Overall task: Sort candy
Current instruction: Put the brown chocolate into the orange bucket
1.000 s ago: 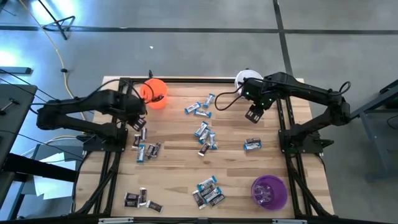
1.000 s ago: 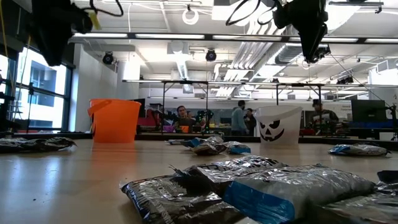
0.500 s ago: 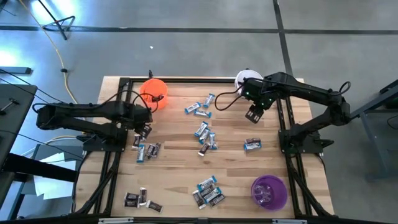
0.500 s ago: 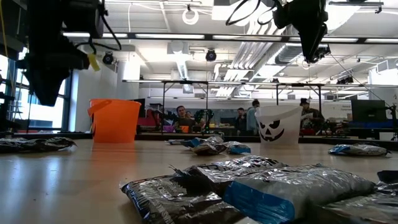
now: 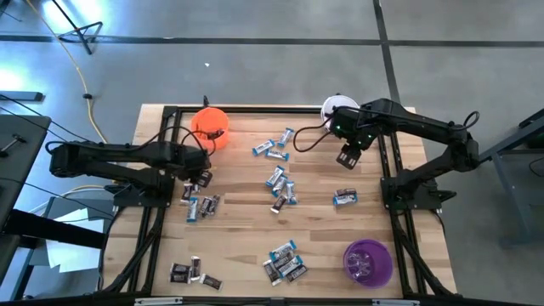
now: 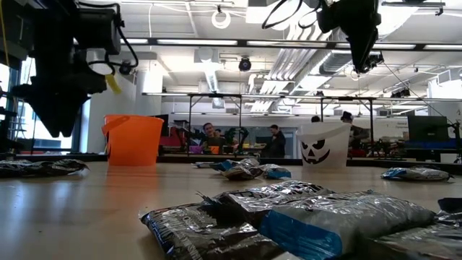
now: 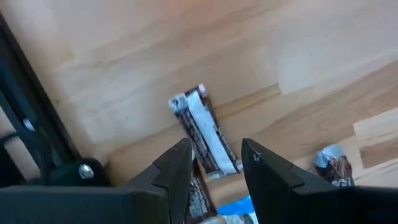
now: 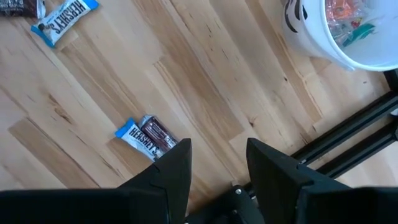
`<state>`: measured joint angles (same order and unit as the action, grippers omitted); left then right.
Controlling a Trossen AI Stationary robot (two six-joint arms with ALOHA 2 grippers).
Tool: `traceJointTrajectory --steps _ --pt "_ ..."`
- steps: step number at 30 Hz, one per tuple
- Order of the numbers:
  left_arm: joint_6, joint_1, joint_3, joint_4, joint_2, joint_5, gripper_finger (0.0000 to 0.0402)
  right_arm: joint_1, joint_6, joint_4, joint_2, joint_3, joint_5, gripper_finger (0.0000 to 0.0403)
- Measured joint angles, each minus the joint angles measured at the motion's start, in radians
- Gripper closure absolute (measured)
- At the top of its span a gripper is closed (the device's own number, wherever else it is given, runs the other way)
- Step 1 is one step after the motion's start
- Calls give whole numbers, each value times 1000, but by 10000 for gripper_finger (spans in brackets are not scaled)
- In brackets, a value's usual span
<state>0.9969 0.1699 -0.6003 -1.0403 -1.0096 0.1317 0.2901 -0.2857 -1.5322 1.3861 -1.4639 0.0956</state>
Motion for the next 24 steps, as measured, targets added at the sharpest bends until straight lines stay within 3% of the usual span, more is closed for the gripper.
traceJointTrajectory --steps 11,24 --pt "174 0 100 128 -3 -97 272 0 53 -5 0 0 0 253" --pt "201 -1 231 270 -64 -75 272 0 69 -6 0 0 -1 253"
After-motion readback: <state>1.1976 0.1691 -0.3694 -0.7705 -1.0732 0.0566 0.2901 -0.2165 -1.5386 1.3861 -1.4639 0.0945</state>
